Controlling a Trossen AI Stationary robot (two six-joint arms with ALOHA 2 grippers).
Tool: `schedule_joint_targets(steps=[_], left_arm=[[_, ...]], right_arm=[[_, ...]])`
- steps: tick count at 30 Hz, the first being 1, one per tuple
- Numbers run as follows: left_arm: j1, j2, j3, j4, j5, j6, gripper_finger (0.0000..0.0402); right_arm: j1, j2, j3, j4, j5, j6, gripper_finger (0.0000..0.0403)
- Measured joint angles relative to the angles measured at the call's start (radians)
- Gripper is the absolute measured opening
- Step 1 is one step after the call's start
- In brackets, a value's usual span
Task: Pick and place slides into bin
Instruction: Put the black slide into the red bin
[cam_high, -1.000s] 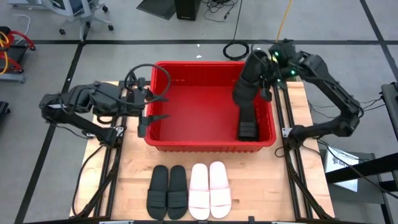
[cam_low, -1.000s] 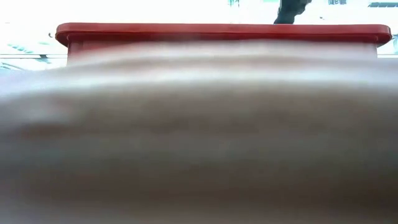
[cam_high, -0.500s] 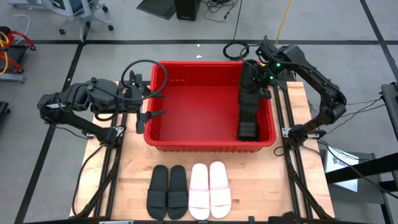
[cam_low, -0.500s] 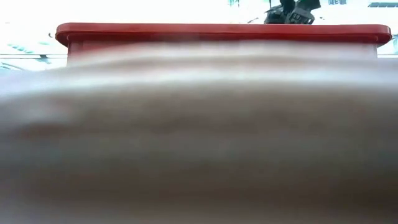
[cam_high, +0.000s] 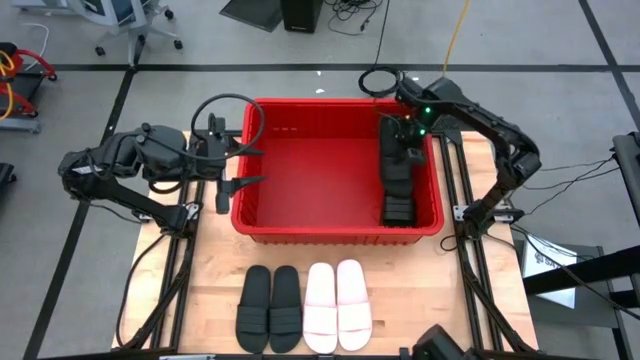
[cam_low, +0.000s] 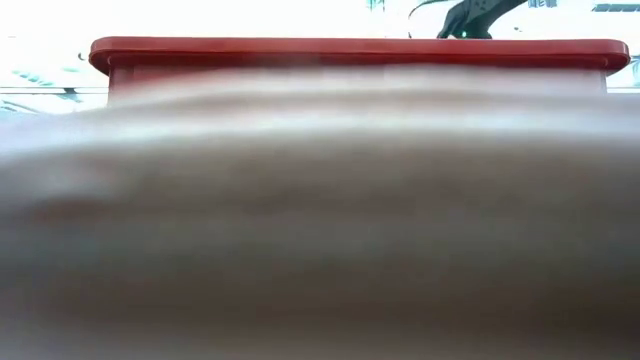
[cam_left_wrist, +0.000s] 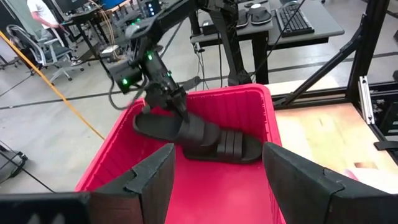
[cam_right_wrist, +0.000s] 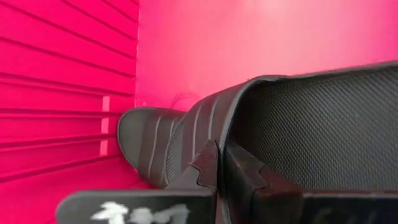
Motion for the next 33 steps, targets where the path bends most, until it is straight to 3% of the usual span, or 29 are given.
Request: schedule_joint_targets(steps=[14, 21, 33], left_arm=[[0.000, -0.002, 0.000, 0.000, 0.000, 0.012, 0.0241], [0.000, -0.002, 0.000, 0.000, -0.002, 0.027, 0.0241], [0.000, -0.001, 0.000, 0.003, -0.002, 0.029, 0.0241]], right_arm=[[-0.001, 0.001, -0.188, 0.176, 0.003, 0.041, 0.0002], [-0.001, 0.000, -0.200, 0.198, 0.125, 0.132, 0.0002], [-0.003, -0.006, -0.200, 0.214, 0.134, 0.189, 0.0038]])
